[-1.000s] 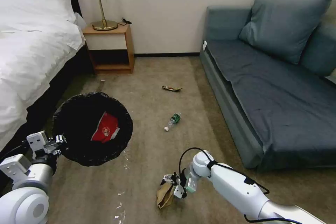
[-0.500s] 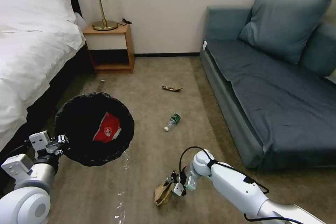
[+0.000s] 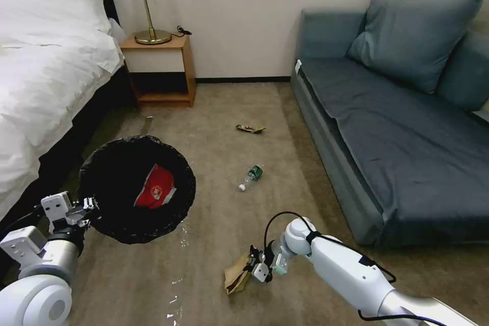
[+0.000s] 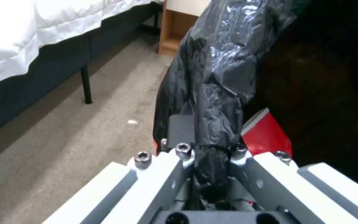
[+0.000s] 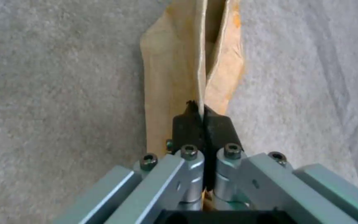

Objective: Pick up the trash bin, then pick up the garbage on the floor and place it into the trash bin.

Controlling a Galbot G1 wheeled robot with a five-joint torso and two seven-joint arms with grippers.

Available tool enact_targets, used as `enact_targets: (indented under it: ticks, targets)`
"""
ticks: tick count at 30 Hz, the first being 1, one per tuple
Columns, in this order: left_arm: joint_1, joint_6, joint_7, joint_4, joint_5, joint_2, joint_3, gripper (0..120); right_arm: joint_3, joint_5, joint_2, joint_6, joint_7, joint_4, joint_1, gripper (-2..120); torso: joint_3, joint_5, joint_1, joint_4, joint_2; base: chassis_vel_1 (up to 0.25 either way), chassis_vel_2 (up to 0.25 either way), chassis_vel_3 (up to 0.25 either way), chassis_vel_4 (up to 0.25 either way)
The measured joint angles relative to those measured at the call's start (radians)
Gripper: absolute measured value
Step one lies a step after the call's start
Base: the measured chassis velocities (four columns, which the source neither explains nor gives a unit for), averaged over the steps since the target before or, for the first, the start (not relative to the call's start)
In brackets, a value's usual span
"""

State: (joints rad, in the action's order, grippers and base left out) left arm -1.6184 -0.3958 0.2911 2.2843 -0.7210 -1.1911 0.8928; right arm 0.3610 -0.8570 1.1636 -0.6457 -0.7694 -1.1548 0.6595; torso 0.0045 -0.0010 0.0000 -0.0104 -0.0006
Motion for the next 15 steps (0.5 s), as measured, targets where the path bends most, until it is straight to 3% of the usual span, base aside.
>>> enact_targets:
  ticks: [4,9,11,12,15]
  targets:
    - [-0.001,0.000,0.000,0.000,0.002,0.001,-0.002,1,-0.012,0.049,-0.024,0.008,-0.001,-0.018,-0.003,0,0.000,0.0004,0.000,0.0001,0.000,0.000,0.000,0.000,0.000]
    - [-0.003,0.004,0.000,0.000,0.006,0.003,-0.004,1,-0.062,0.212,-0.129,0.039,-0.005,-0.086,-0.032,0,0.000,-0.0001,0.000,0.0001,0.000,0.000,0.000,0.000,0.000]
    - [-0.003,0.005,-0.001,0.000,0.006,0.008,-0.005,1,-0.083,0.368,-0.197,0.076,-0.009,-0.136,-0.035,0,0.000,0.0001,0.000,-0.0003,0.000,0.000,0.000,0.000,0.000]
    - [-0.003,0.005,-0.001,0.000,0.006,0.008,-0.005,1,-0.083,0.368,-0.197,0.076,-0.009,-0.136,-0.035,0,0.000,0.0001,0.000,-0.0003,0.000,0.000,0.000,0.000,0.000]
    - [0.004,0.009,-0.008,-0.005,0.004,0.017,-0.004,1,-0.165,0.561,-0.265,0.142,-0.003,-0.216,-0.014,0,0.000,0.0001,0.000,-0.0002,0.000,0.000,0.000,0.000,0.000]
